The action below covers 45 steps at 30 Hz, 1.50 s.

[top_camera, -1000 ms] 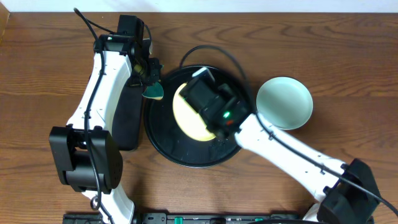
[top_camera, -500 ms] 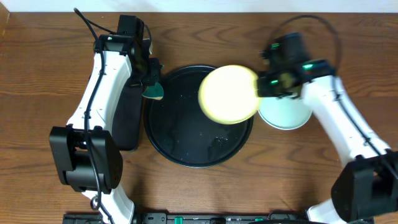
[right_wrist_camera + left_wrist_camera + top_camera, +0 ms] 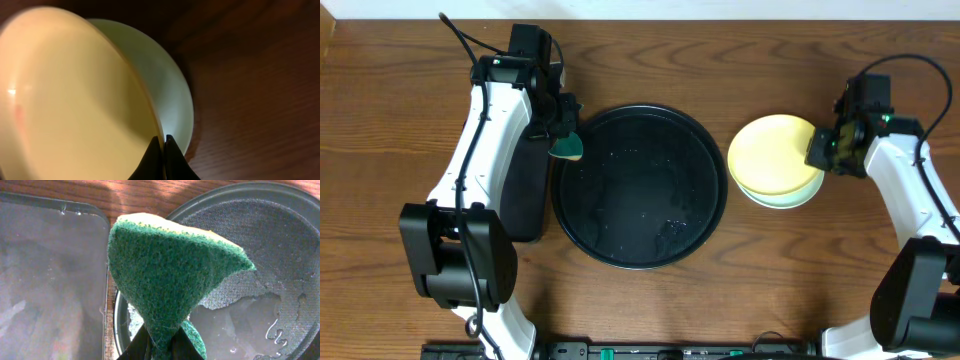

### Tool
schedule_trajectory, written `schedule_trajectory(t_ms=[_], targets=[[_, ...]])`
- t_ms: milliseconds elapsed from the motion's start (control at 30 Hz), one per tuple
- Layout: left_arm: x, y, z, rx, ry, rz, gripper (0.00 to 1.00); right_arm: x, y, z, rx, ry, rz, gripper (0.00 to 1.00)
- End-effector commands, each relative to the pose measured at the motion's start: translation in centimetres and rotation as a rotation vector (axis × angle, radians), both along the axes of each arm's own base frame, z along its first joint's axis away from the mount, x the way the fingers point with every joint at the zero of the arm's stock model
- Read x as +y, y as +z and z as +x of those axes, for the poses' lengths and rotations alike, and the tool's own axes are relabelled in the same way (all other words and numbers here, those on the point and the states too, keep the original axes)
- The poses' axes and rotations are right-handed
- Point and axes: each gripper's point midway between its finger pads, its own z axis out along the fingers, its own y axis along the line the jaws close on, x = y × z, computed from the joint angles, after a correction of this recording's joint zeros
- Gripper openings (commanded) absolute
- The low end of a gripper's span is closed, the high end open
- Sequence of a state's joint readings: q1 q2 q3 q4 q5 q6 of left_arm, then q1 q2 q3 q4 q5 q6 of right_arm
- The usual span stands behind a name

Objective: Clean dirty plates on tray and stack at the side
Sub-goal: 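Lower the yellow plate onto the green plate stack and release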

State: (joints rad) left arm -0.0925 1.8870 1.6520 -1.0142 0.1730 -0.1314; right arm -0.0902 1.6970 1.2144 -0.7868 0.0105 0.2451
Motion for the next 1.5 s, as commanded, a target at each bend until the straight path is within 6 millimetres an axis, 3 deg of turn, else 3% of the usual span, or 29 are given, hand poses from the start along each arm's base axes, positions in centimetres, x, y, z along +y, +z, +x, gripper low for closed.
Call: schedule_trajectory(t_ms=[0,200,233,333,367,467,600,700,800,933,1000,1233,1467], targets=[[0.3,1.0,0.6,-0.03,0.015,0.005,0.08,-1.5,-1.2,-0.6,-0.018,-0.047,-0.035,0.01],[0.3,1.0,0.6,-0.03,0.015,0.005,0.08,-1.7,-2.7,-1.2,-0.018,-0.054,-0.035,0.01],[0.3,1.0,0.6,-0.032,0.016,0.005,0.08,-1.7,-2.7,-1.2,-0.016,-0.053,-0.037,0.05],[0.7,1.2,0.8,-0.039,0.024,0.004,0.08,-1.5,-2.5,-1.0,-0.022,-0.05,-0.026,0.4],[0.9,1.3,0.8,-0.039,0.029,0.004,0.08,-1.2,-2.2,-0.9,-0.026,-0.044,-0.01,0.45],[1.9,2.1,0.7,-0.045,0.04,0.008,0.08,-0.2,-0.5,-0.2,-0.042,-0.003,0.033,0.58],[4.1,3.5,0.1,-0.065,0.034,0.024,0.07,0.5,3.4,1.0,-0.078,0.078,0.017,0.69],[5.7,4.2,-0.7,-0.065,-0.001,0.046,0.07,1.4,5.9,1.9,-0.112,0.12,0.009,0.74],[7.5,4.0,-1.6,-0.043,-0.059,0.077,0.07,2.5,7.2,2.6,-0.14,0.148,0.008,0.77],[11.2,2.3,-2.8,0.023,-0.018,0.182,0.07,4.4,7.4,2.9,-0.156,0.196,0.026,0.79],[11.7,1.3,-3.1,0.039,-0.002,0.173,0.08,5.1,7.4,2.9,-0.156,0.214,0.027,0.81],[12.0,-3.2,-3.3,0.074,0.006,0.159,0.08,7.2,7.4,2.7,-0.154,0.272,0.028,0.82],[12.0,-6.8,-3.7,0.098,0.007,0.154,0.14,7.4,7.3,2.5,-0.146,0.278,0.03,0.82]])
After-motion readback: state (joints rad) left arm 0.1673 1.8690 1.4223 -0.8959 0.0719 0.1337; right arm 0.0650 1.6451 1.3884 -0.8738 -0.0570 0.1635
